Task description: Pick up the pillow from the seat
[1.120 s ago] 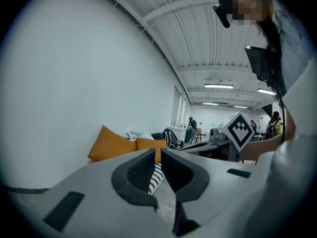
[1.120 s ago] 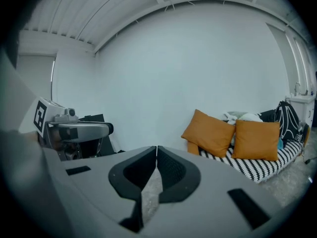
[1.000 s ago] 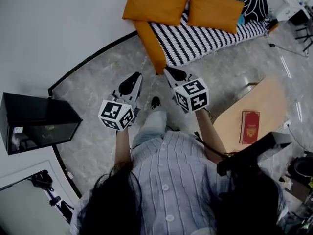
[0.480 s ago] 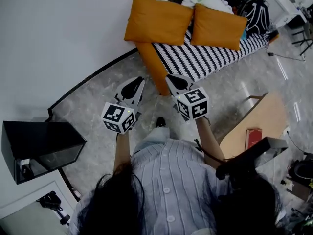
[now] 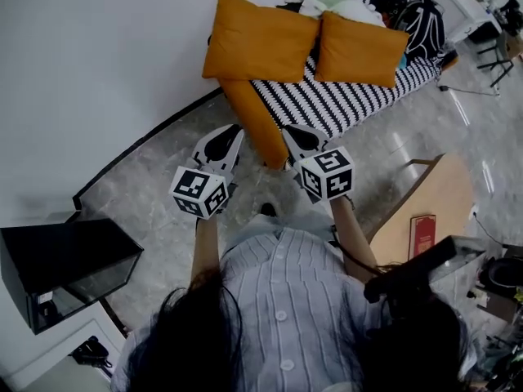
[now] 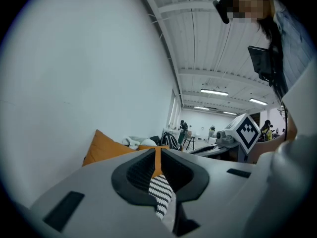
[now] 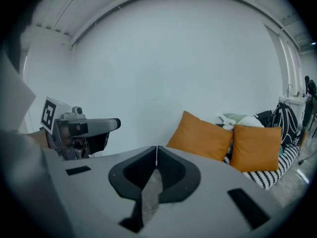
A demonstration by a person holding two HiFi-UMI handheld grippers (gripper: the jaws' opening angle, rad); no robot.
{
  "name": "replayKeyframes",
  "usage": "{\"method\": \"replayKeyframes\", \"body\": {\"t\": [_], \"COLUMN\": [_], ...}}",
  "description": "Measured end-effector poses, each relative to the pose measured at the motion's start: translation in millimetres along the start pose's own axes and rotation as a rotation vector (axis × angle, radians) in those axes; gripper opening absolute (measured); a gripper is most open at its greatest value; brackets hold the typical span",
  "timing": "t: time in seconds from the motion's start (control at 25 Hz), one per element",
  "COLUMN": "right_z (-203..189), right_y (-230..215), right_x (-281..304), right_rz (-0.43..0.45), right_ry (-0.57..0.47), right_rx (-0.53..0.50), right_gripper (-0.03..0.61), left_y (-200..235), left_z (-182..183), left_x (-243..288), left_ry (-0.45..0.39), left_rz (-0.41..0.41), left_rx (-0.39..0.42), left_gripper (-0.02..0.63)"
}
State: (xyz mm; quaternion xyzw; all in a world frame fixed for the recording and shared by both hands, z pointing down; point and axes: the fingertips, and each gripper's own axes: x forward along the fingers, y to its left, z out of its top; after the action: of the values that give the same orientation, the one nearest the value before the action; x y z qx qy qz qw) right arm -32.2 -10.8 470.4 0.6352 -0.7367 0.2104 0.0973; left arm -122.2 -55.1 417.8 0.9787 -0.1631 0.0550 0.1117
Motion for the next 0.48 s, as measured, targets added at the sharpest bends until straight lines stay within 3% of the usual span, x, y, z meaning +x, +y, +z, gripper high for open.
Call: {"method": "replayKeyframes", "body": {"t": [0.24, 0.48], "right_z": [3.4, 10.3], "right_y": [-15.3, -38.3], "right_x": [7.6, 28.9], "right_rz": [-0.011, 0.021], "right_ry": [-0.001, 0.013], "right_rx": [-0.011, -0.026], "right_gripper": [0.017, 0.017], "left_y": [6.9, 30.9], "left_z": [-5.2, -4.0], "left_x": [11.3, 33.2], "left_ry": [-0.010, -0.017], "left_rz": [-0.003, 0.049], "left_rx": [-0.010, -0.026], "left_gripper": [0.025, 0.025]}}
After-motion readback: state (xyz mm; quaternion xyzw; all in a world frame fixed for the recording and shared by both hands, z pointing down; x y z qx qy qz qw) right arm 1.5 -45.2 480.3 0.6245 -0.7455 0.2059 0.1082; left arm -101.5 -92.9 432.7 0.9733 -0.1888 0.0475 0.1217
